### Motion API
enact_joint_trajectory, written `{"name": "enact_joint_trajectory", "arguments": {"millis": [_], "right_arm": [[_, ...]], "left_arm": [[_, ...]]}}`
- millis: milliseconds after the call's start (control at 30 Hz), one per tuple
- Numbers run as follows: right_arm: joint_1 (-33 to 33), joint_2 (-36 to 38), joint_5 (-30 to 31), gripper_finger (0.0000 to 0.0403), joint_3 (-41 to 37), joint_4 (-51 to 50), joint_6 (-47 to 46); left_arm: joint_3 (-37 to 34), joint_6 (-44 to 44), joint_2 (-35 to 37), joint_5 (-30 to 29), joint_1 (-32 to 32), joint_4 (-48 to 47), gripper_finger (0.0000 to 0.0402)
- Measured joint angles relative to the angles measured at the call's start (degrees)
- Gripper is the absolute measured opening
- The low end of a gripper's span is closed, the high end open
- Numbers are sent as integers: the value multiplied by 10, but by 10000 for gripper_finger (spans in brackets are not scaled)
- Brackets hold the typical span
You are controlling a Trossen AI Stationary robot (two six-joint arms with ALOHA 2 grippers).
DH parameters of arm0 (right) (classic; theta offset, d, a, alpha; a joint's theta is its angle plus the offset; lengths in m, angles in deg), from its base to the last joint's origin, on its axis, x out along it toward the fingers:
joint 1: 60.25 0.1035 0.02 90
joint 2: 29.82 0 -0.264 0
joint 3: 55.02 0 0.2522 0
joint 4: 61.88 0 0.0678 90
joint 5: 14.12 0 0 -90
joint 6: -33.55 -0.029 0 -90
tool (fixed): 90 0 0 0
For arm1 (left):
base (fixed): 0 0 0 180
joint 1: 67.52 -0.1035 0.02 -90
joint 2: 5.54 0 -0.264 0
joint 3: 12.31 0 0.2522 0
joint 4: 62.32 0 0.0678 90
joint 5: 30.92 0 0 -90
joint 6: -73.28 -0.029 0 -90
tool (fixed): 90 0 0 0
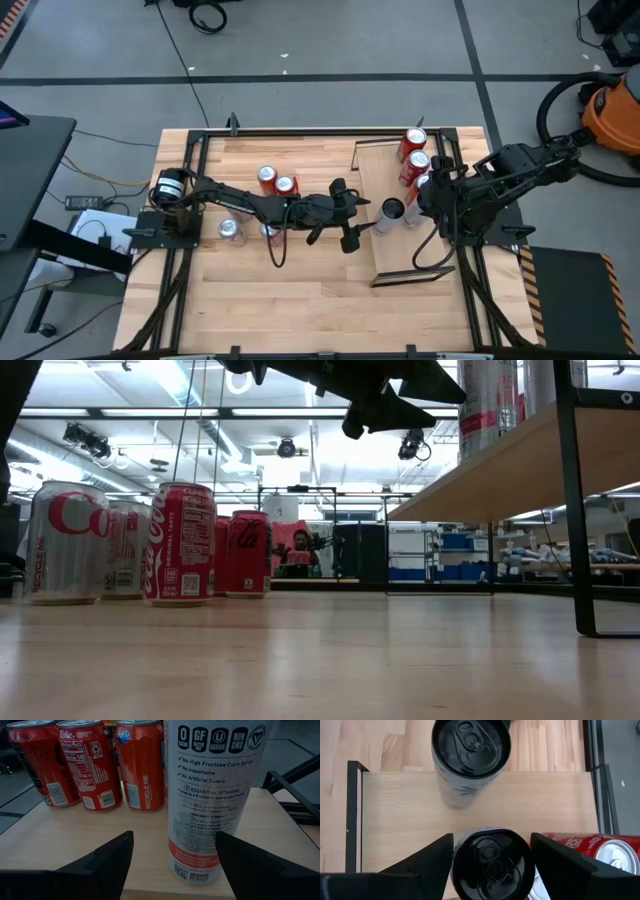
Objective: Place canned beverage on shelf
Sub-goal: Put the white pink soda can on the shelf aligned with the other white pink soda can
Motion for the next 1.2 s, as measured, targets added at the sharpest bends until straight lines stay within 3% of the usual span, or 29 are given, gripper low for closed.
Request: {"name": "enact_joint_trajectory", "arguments": {"millis": [800,1200], "right_arm": [[-9,0,-21,273,0,11,13],[-17,0,7,301,0,36,36]], "left_arm": [[0,-1,0,0,1,0,292],[0,17,-2,0,2,4,292]]}}
